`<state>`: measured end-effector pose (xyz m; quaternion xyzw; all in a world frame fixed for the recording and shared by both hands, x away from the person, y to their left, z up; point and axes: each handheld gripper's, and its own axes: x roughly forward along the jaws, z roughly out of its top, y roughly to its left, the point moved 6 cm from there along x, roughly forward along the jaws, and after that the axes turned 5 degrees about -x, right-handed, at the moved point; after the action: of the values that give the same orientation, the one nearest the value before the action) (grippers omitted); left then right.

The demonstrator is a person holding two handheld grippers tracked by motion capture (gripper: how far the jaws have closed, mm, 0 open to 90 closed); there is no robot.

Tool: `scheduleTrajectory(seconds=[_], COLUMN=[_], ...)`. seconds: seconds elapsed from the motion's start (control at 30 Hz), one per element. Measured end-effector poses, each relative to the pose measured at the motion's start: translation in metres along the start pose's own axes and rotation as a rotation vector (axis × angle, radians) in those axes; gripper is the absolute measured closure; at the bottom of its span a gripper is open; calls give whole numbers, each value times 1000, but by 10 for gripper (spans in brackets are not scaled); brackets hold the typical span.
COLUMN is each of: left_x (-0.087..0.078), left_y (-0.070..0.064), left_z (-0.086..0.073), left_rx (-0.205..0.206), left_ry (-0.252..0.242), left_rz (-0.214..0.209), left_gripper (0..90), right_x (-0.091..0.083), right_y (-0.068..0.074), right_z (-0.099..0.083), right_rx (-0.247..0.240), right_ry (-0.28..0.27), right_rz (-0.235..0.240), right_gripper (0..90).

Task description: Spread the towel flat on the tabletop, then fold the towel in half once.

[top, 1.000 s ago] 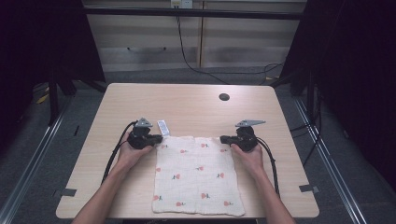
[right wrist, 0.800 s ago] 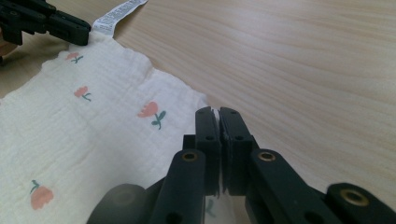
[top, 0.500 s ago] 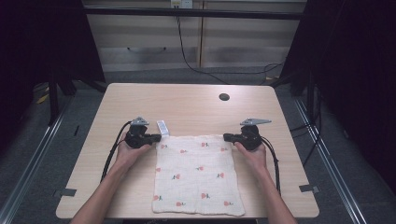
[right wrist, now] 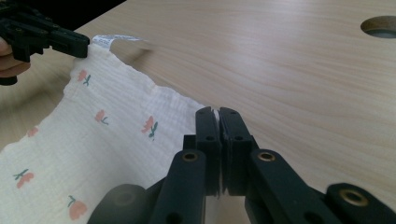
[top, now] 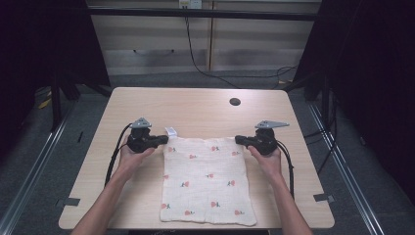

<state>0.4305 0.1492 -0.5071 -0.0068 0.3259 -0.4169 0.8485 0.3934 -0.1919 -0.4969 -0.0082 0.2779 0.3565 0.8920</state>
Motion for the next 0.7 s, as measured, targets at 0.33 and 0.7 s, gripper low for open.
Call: scheduleTrajectory(seconds=[0.33, 0.7], left_x=[-19, -28], left_y=[-7, -28], left_z=[20, 38], left_rx=[7, 39], left_ry=[-81, -121], left_rz=[-12, -27], left_gripper=[855, 855], right_x=[-6, -21], right_y=[2, 0], right_z=[14, 33], right_rx=[-9, -24], right_ry=[-44, -80], right_rz=[0, -21], right_gripper=[872, 873])
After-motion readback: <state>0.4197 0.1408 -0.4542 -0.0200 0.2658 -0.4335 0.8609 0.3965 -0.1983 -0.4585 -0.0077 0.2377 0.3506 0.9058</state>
